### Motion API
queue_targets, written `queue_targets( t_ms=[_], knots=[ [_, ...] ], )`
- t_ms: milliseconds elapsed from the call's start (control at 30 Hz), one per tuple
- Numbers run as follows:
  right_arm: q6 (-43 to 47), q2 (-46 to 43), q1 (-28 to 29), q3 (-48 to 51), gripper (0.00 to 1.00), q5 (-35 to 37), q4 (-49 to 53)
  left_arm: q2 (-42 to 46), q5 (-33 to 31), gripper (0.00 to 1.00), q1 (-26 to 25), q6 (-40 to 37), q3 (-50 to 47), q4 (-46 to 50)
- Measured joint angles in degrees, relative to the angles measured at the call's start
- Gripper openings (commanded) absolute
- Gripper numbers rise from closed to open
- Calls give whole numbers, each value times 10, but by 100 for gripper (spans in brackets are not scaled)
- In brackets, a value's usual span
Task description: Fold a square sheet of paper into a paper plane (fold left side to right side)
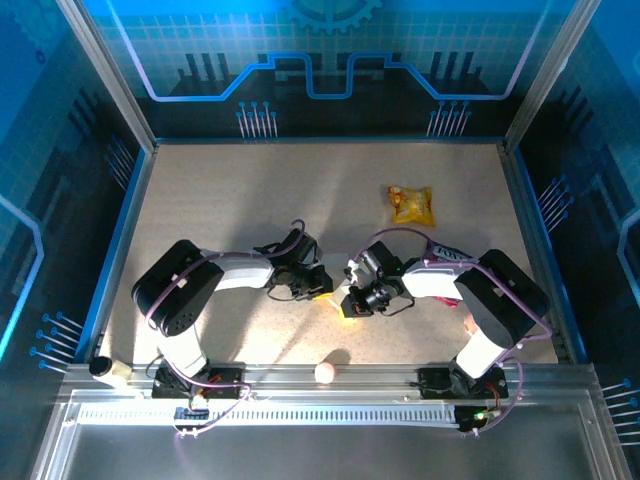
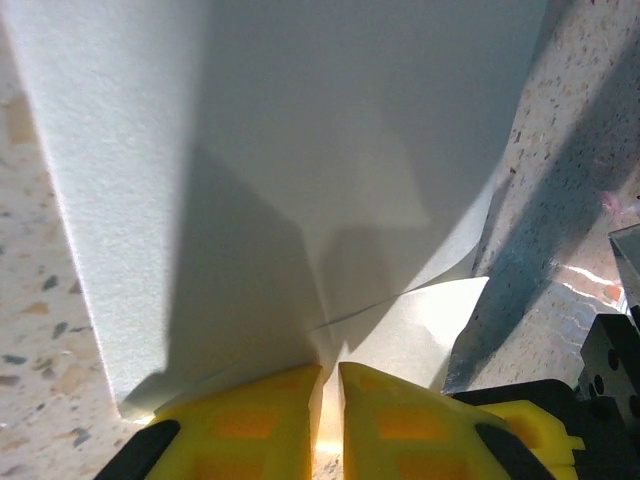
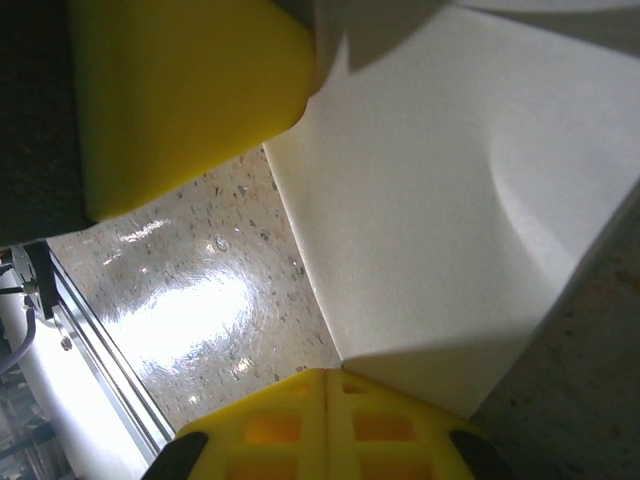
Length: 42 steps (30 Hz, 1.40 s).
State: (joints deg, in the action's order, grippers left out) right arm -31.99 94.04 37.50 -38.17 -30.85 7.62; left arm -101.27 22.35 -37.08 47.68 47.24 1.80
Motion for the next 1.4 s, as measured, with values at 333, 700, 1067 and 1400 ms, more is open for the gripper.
queue_targets(
  t_ms=[333, 700, 1067, 1400],
  knots=[
    [-11, -18, 1, 38, 0, -5, -54, -3, 0, 16, 0, 0, 6, 9],
    [-17, -111, 7, 85, 0, -9, 15, -3, 0, 16, -1, 0, 6, 9],
    [-10, -150, -28, 27, 0, 4, 46, -3, -1, 16, -1, 0, 7, 12],
    [-4, -37, -27, -6, 0, 16, 34, -3, -2, 16, -2, 0, 9, 15]
  ],
)
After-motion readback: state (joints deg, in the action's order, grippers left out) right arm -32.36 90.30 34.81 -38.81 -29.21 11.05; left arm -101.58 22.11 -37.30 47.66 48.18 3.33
